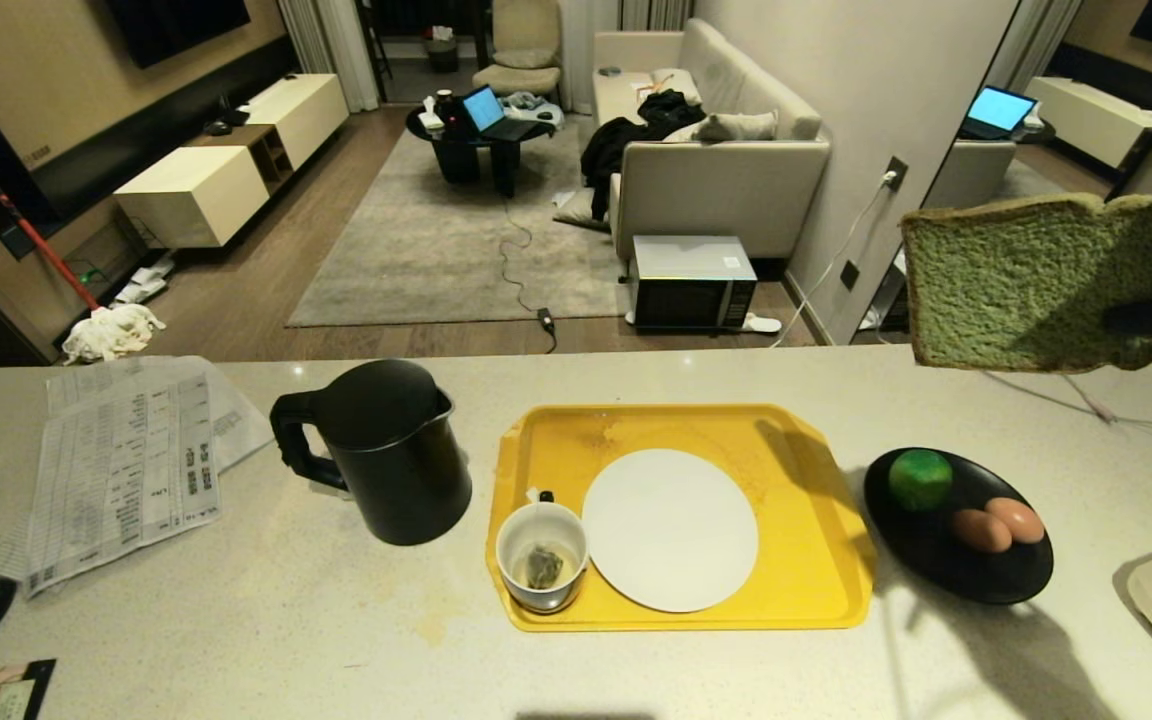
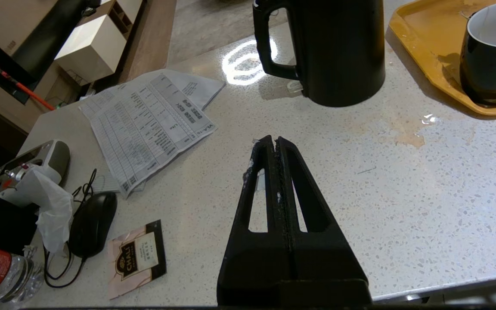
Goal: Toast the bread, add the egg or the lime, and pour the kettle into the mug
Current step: Put the bread slices in the toaster
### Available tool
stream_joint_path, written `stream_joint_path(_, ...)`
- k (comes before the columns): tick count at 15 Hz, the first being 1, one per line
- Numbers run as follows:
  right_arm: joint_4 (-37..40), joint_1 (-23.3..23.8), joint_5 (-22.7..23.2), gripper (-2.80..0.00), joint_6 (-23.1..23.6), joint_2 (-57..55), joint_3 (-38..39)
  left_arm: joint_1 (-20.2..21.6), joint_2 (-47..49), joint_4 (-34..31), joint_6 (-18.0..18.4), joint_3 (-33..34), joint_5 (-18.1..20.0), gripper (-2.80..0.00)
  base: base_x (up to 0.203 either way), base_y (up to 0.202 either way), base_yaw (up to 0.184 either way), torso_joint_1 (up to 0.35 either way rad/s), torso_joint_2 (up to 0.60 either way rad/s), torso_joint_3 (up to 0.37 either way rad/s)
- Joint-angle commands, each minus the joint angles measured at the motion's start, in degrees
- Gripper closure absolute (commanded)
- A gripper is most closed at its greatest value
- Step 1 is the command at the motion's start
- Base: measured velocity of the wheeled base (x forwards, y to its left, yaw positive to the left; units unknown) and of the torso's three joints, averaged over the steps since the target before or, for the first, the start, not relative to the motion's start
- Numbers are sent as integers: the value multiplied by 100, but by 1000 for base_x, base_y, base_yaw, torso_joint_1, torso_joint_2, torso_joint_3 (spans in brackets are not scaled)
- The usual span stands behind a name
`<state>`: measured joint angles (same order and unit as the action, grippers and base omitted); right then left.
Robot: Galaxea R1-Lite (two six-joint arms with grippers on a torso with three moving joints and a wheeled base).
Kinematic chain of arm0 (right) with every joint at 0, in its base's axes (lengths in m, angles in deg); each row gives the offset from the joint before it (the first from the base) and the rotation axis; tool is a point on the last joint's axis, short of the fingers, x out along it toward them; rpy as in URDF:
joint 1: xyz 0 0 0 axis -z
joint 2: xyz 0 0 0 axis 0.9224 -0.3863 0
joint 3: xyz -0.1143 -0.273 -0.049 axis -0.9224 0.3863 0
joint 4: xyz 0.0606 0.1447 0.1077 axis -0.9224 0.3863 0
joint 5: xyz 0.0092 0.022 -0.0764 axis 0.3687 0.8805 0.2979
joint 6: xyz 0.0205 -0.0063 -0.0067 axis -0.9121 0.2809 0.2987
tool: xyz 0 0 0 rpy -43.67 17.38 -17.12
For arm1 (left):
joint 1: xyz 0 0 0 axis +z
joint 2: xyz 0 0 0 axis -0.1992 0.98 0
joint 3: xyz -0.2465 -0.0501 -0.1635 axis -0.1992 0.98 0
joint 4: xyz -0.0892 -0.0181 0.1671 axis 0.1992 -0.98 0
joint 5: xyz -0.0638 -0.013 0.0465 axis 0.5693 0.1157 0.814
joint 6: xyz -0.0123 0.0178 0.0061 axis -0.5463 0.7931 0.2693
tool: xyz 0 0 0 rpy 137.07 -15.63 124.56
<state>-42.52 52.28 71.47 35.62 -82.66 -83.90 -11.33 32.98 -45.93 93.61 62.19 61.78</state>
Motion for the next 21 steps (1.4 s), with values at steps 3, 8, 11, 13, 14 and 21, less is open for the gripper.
stream_joint_path(3, 23, -3, -6, 0, 7, -57, -9, 2, -4, 10, 9, 0, -2, 0, 0, 0, 0, 0, 0, 0)
stream_joint_path(8, 14, -3, -6, 0, 7, -57, -79, 2, -4, 10, 9, 0, -2, 0, 0, 0, 0, 0, 0, 0)
stream_joint_path(11, 14, -3, -11, 0, 7, -57, -88, 2, -4, 1, 9, 0, -2, 0, 5, 8, -135, 7, 3, -1)
stream_joint_path(13, 14, -3, -6, 0, 7, -57, -97, 2, -4, 8, 9, 0, -2, 0, 2, 9, -177, 1, 2, 0)
stream_joint_path(14, 14, -3, -15, 0, 7, -57, -97, 2, -4, 1, 9, 0, -2, 0, 0, 11, -166, 2, -1, 11)
stream_joint_path(21, 14, -3, -138, 0, 7, -93, -97, 2, -4, 1, 9, 0, -2, 0, 2, 10, -171, 3, 1, 2)
